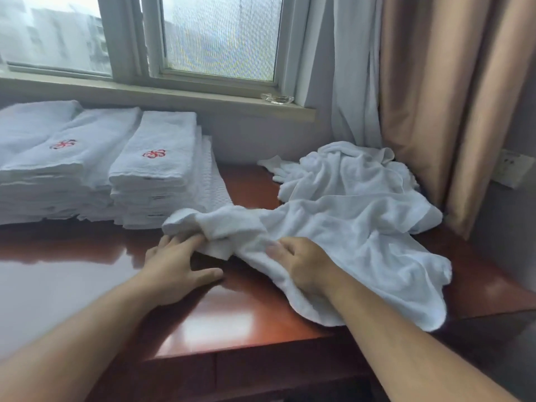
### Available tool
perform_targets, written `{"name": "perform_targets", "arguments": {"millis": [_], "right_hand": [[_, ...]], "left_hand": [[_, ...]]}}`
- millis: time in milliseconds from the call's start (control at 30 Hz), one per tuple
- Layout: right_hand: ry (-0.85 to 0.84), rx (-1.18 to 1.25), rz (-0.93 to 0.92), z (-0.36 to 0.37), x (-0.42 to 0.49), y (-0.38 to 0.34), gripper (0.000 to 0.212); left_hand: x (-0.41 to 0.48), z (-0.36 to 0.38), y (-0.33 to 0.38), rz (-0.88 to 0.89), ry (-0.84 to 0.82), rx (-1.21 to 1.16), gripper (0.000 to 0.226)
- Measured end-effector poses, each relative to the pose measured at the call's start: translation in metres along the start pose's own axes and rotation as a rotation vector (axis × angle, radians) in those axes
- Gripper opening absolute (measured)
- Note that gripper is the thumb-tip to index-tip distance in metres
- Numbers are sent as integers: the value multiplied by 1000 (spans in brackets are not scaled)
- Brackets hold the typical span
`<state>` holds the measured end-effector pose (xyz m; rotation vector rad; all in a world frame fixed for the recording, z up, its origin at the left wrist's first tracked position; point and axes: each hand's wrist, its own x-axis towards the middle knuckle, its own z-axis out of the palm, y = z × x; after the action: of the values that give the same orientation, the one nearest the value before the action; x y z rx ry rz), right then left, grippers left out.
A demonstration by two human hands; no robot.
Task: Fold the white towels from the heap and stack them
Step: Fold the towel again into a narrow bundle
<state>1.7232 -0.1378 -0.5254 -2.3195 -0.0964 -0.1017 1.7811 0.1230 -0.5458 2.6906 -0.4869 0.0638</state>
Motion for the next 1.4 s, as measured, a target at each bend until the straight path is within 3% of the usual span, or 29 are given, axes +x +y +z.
{"name": "perform_targets", "arguments": {"millis": [67,133,200,233,300,367,433,500,533,600,700,733,833,933,1067,1133,1233,1400], "right_hand": [[29,346,121,-14,6,10,35],[112,579,225,-24,13,15,28],[191,559,333,-33,28,18,26],[179,477,373,-36,37,18,34],[75,225,410,-39,53,17,42],[-61,-21,361,-36,61,10,37],[-233,-262,264,-30,63,-1,30],[-391,-558,176,-22,66,-18,38],[-386,-633,161,-17,68,-26,43],[-211,-607,179,-4,70,-39,42],[137,-430,106,20,68,-48,38],[197,-323,98,26,69,-47,39],[228,-85,145,30,75,-37,41],[249,-65,145,29,70,-23,43],[292,-17,83,32,61,-13,45],[236,-125,95,33,59,-12,45],[149,-355,141,35,55,-18,40],[181,-605,-50,55,52,-62,31]], "left_hand": [[9,2,4,20,10,-35,73],[15,6,9,88,84,-88,42],[18,8,12,209,162,-207,10],[18,8,11,246,163,-300,7],[17,-1,3,231,142,-491,24],[15,-14,-9,233,159,-524,26],[12,-31,-21,239,232,-348,15],[8,-51,-33,176,352,-49,8],[5,-58,-38,118,413,68,10],[0,-66,-42,-75,481,67,16],[-5,-51,-30,-442,382,-383,39],[-6,-40,-26,-483,306,-459,48],[-9,-26,-16,-254,98,-494,55],[-5,-23,-5,-7,2,-631,39],[4,-8,14,169,111,-781,23],[7,-11,20,81,245,-845,11],[4,-33,10,-154,426,-953,29],[-20,-84,-28,-312,246,-664,23]]}}
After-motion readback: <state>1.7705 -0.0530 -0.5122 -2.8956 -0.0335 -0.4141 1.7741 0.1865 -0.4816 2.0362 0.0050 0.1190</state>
